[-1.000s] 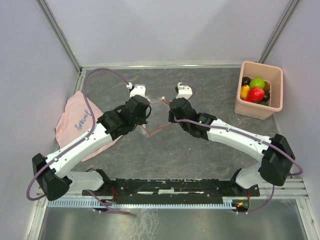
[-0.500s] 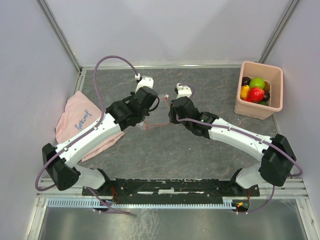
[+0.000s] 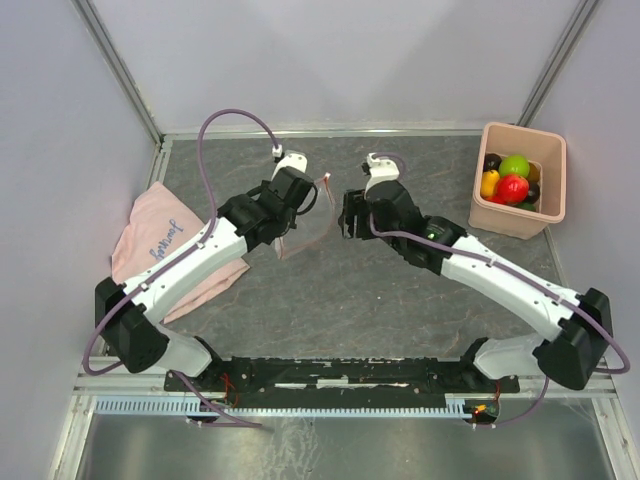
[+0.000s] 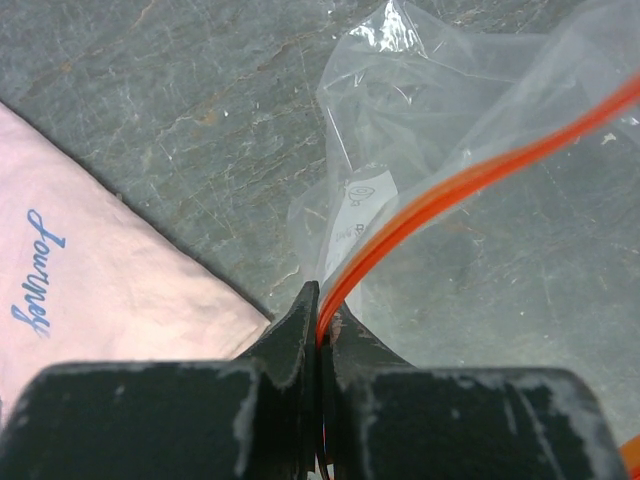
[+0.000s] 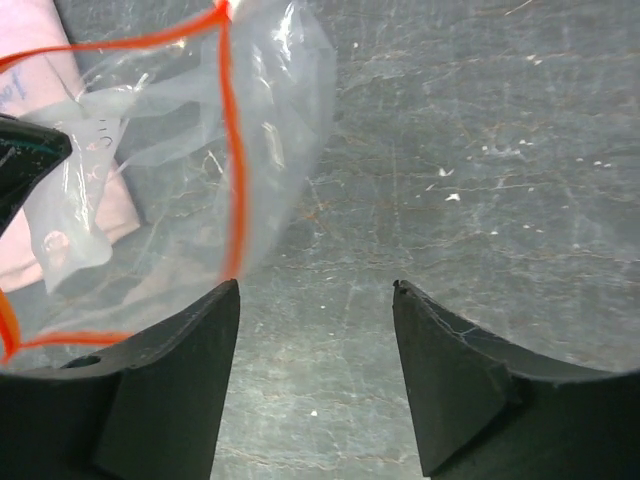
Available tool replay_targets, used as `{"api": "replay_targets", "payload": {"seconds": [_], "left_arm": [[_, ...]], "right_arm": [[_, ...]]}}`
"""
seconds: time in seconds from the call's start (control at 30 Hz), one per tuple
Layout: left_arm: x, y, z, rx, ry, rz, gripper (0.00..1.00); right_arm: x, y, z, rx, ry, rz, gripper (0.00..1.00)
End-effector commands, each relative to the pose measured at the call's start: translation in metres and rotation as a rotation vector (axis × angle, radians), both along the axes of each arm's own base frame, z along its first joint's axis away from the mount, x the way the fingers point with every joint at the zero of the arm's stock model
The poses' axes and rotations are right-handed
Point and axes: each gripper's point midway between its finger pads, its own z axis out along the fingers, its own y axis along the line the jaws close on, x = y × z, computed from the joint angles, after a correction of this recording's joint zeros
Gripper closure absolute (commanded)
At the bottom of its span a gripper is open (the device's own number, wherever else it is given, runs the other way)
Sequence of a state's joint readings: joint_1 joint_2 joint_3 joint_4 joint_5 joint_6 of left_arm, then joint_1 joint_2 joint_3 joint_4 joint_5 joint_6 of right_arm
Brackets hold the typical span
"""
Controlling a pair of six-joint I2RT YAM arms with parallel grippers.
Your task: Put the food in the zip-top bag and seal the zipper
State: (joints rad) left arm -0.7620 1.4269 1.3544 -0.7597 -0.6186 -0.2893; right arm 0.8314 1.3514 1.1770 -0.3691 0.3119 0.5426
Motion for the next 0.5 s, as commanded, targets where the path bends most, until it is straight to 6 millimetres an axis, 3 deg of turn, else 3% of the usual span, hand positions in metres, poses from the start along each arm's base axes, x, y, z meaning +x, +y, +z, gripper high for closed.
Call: {"api": "replay_targets", "payload": {"seconds": [0.0,0.1,0.2,0.47], "left_arm": [[0.013,0.000,0.005,-0.043,-0.011,-0.018,0.97],[0.014,0.006,0.003,-0.036,-0.011,-0.006,0.97],[0.014,0.010,-0.001,-0.023,-0.003,-0.002,0.97],[0.012,0.016,-0.002,-0.018,0.004,0.000,0.97]], "right_arm": [[-0.002,-0.026,0.041,0.003,-0.050,-0.001,0.27],[0.001,-0.050,0.050,-0.034,-0.060,-0.035,0.23],[0.017,-0.092,0.053,-0.117,-0.069,-0.144,0.20],[0.083,-0.209,0.041,-0.193,-0.016,-0.465,0.12]]}}
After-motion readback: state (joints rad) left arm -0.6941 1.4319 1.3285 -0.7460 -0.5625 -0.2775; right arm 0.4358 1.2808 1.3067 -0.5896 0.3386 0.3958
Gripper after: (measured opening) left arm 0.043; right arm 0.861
